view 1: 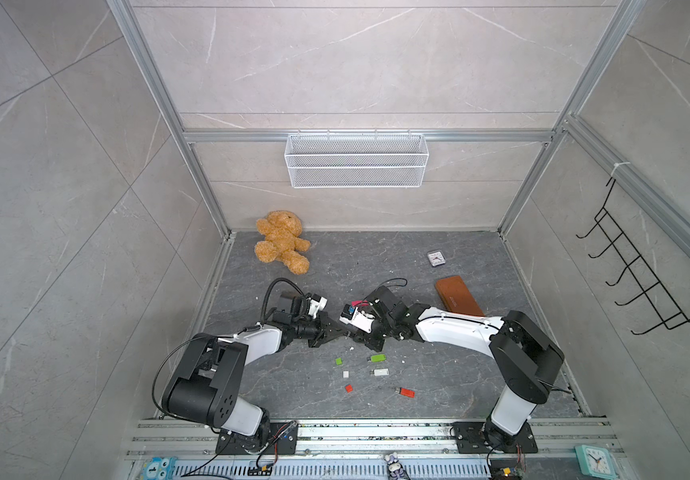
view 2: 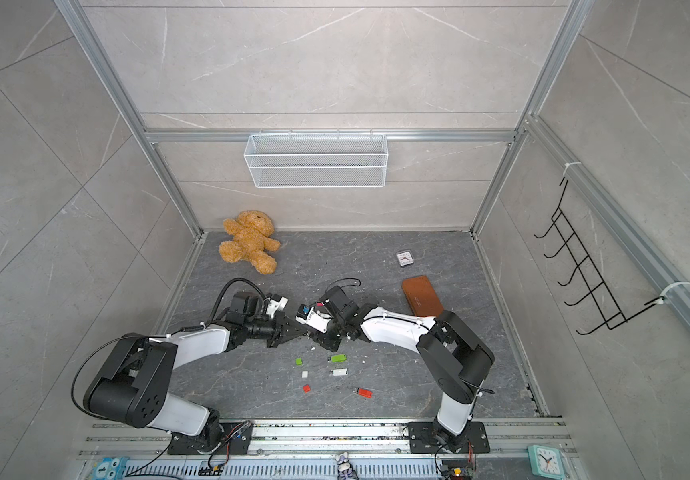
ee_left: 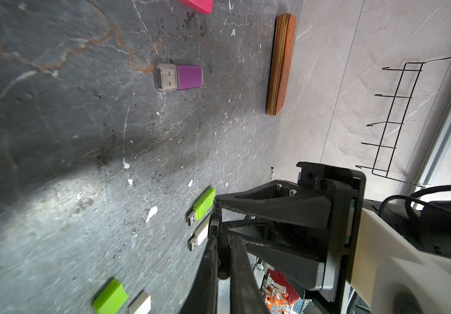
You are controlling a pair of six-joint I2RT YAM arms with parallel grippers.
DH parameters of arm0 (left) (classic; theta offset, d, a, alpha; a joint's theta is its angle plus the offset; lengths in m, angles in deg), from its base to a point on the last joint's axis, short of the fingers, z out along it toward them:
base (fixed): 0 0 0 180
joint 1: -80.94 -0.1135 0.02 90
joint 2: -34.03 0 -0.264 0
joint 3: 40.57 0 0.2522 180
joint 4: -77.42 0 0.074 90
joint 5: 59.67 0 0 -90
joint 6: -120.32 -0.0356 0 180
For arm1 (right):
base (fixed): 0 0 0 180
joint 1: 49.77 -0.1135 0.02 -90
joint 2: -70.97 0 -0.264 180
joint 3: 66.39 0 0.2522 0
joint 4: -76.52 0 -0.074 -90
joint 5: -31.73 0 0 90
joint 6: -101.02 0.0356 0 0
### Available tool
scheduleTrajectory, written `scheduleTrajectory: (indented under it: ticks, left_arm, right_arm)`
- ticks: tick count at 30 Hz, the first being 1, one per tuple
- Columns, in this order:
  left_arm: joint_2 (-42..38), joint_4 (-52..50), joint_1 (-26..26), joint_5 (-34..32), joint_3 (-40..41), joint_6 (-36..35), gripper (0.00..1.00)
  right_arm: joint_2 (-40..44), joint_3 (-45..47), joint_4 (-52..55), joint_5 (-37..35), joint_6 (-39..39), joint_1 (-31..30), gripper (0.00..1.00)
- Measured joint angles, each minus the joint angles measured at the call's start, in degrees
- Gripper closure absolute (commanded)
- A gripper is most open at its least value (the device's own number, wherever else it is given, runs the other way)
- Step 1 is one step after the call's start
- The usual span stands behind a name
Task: Close the usb drive cover
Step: Close the cover of the USB drive.
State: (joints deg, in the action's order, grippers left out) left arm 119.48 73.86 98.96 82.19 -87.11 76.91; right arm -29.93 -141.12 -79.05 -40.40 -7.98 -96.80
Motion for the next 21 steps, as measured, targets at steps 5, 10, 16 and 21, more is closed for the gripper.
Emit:
scheduleTrajectory:
  ticks: [5,10,16,21]
  left_arm:
    - [-1.46,-0.72,0.00,-0.83,0.00,-0.22,0.99]
    - [-1.92,-1.62,0.00,-0.94,-0.13,-0.74,0.99]
    - [-1.84,-2.58,0.00,-1.33,-0.46,-1.22,0.99]
    - [-1.84,-2.91,0.00,-2.08,-1.03,-1.44,0.99]
  right_arm:
    - [0.00,0.00,0.00,-0.04,0.00,0.00,0.93]
    - [0.02,0.00,-0.02,-0.04,0.00,0.00,0.93]
    - [0.31,0.00,-0.07,-0.02,0.00,0.00,0.93]
    - [0.52,0.00,-0.22,0.46,0.02,0.00,0.93]
